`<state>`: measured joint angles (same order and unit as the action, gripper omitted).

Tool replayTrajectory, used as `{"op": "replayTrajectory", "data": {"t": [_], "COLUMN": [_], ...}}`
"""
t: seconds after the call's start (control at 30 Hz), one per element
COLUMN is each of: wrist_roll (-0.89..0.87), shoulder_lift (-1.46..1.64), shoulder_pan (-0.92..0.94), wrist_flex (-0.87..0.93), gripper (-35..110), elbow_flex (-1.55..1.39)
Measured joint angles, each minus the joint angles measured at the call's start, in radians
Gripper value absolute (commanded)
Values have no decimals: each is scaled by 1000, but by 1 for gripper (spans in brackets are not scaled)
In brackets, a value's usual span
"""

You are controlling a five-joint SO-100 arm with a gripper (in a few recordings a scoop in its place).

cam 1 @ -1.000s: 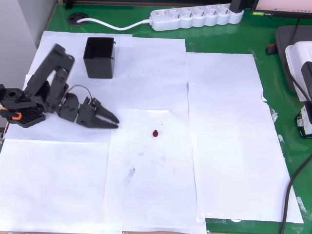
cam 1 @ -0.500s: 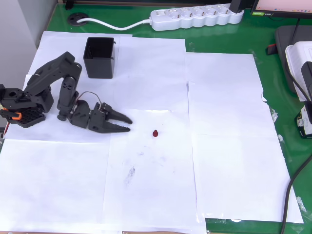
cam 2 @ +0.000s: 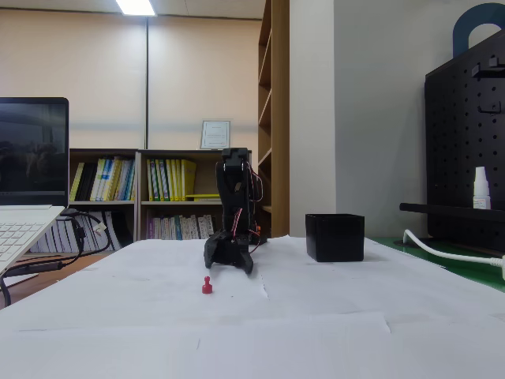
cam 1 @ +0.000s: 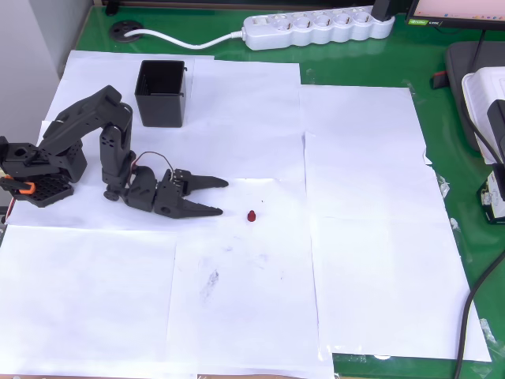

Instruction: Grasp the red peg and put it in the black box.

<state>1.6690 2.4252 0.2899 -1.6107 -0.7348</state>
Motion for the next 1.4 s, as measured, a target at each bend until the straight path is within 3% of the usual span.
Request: {"op": "replayTrajectory", "data": {"t": [0.53,0.83,1.4], "wrist_roll": [-60,-60,-60], "shoulder_lift": [133,84,49], "shoulder_pan": [41,64,103], "wrist_flex": [-91,6,202], "gripper": [34,43,43], "elbow_flex": [-106,-124,-284]}}
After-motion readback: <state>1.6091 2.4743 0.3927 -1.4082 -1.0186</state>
